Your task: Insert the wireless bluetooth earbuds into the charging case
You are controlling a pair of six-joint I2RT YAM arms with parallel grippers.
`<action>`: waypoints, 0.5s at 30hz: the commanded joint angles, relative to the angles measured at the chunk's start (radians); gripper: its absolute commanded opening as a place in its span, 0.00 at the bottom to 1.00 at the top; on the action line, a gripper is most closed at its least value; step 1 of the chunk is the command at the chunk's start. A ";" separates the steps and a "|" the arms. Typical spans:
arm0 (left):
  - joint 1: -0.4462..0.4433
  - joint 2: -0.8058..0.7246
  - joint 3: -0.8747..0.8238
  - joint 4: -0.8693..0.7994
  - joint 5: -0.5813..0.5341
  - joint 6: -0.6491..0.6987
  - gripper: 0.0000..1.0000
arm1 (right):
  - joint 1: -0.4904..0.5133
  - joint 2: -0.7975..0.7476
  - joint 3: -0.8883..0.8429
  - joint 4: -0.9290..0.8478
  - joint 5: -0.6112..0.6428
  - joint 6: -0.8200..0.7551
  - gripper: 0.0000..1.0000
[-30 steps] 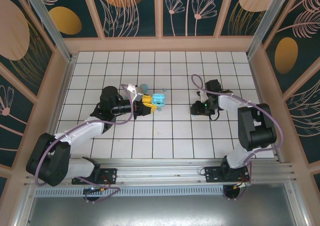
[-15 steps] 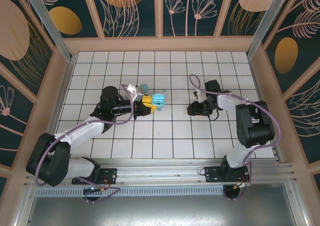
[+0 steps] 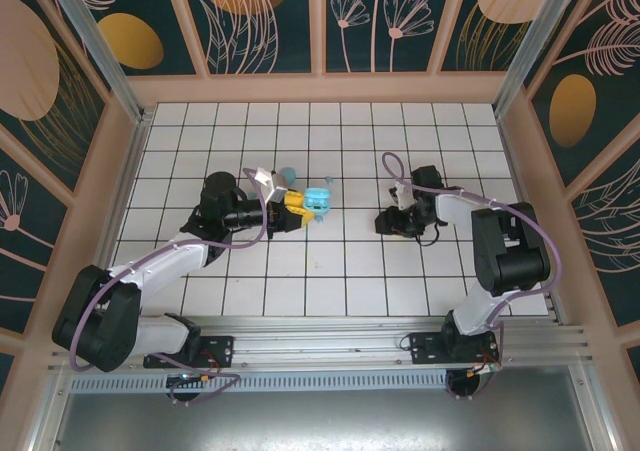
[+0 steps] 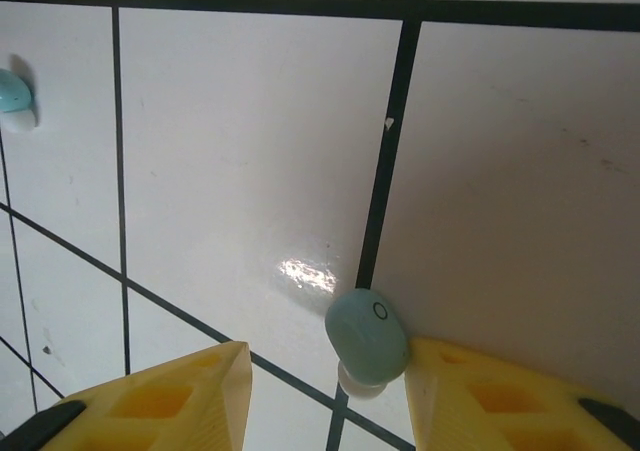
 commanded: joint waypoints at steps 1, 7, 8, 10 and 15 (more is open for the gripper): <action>0.006 -0.025 0.001 0.002 0.000 0.019 0.00 | 0.001 -0.027 -0.017 -0.018 -0.049 0.032 0.44; 0.007 -0.036 -0.002 -0.002 -0.006 0.022 0.00 | 0.002 -0.031 -0.022 -0.019 -0.077 0.068 0.44; 0.005 -0.036 -0.004 -0.003 -0.007 0.022 0.00 | 0.001 -0.032 -0.028 -0.019 -0.075 0.073 0.44; 0.005 -0.040 -0.003 -0.004 -0.007 0.022 0.00 | 0.000 -0.034 -0.034 -0.022 -0.065 0.082 0.44; 0.006 -0.044 -0.002 -0.012 -0.008 0.025 0.00 | -0.015 -0.037 -0.028 -0.036 -0.036 0.077 0.44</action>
